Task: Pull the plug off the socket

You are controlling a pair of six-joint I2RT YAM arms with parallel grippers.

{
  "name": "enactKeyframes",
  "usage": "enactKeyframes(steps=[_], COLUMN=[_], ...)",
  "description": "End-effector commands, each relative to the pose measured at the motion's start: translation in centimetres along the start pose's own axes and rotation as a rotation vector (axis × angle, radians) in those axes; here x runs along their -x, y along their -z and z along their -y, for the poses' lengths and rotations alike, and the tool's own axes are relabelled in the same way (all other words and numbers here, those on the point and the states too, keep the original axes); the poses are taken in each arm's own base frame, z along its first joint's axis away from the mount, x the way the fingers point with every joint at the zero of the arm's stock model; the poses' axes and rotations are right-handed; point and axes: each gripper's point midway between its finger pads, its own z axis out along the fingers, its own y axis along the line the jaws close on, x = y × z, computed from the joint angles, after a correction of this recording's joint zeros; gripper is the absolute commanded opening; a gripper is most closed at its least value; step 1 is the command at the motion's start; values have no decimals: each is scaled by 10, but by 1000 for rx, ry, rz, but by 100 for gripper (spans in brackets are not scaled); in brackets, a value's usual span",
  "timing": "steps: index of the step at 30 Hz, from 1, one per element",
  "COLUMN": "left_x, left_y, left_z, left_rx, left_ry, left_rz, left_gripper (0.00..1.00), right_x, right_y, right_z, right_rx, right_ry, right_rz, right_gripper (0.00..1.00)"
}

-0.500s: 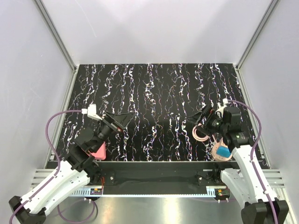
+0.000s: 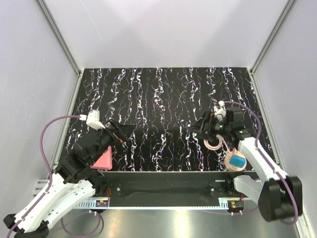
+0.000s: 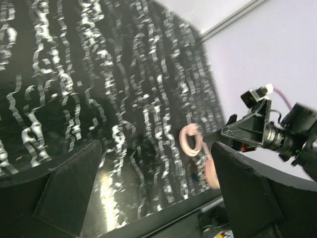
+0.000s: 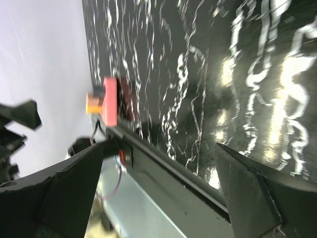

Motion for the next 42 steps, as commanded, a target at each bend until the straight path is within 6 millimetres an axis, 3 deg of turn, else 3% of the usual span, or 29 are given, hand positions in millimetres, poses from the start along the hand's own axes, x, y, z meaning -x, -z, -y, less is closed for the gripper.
enactKeyframes(steps=[1, 4, 5, 7, 12, 17, 18, 20, 22, 28, 31, 35, 36, 38, 40, 41, 42], left_x=[8, -2, -5, -3, 9, 18, 24, 18, 11, -10, 3, 39, 45, 44, 41, 37, 35], left_y=[4, -6, -6, -3, 4, 18, 20, 26, 25, 25, 21, 28, 26, 23, 20, 18, 17], left_z=[-4, 0, 2, 2, -35, -56, -65, -73, -84, -106, -106, -108, -106, -98, -95, -92, -90], left_rx=[83, 132, 134, 182, 425, 505, 546, 576, 612, 765, 749, 786, 762, 708, 680, 658, 643], left_ry=[-94, -156, -162, -173, -187, -96, -60, 8, 77, 224, 154, 54, 24, 15, 20, 28, 28], left_rz=[-41, -163, -192, -233, -285, -318, -293, -299, -310, -397, -372, -222, -206, -214, -226, -247, -255], left_gripper=[99, 99, 99, 99, 99, 99, 99, 99, 99, 99, 97, 93, 92, 91, 91, 91, 91], right_x=[-11, -22, -19, -27, -65, -100, -107, -120, -132, -149, -159, -172, -173, -177, -181, -186, -186], right_y=[-24, -47, -53, -67, -93, -109, -114, -118, -125, -138, -144, -159, -163, -177, -188, -198, -204], right_z=[-36, -49, -61, -65, -91, -110, -106, -115, -112, -111, -112, -113, -122, -125, -141, -138, -150], right_rx=[134, 169, 215, 227, 261, 282, 277, 315, 315, 331, 332, 348, 367, 397, 433, 439, 472], right_ry=[111, 116, 149, 136, 171, 213, 204, 198, 180, 184, 209, 224, 220, 210, 191, 181, 178], right_rz=[-78, -133, -119, -158, -244, -294, -313, -336, -370, -431, -460, -496, -497, -506, -514, -522, -519], right_gripper=[100, 100, 100, 100, 100, 100, 100, 100, 99, 100, 100, 98, 96, 92, 85, 82, 76])
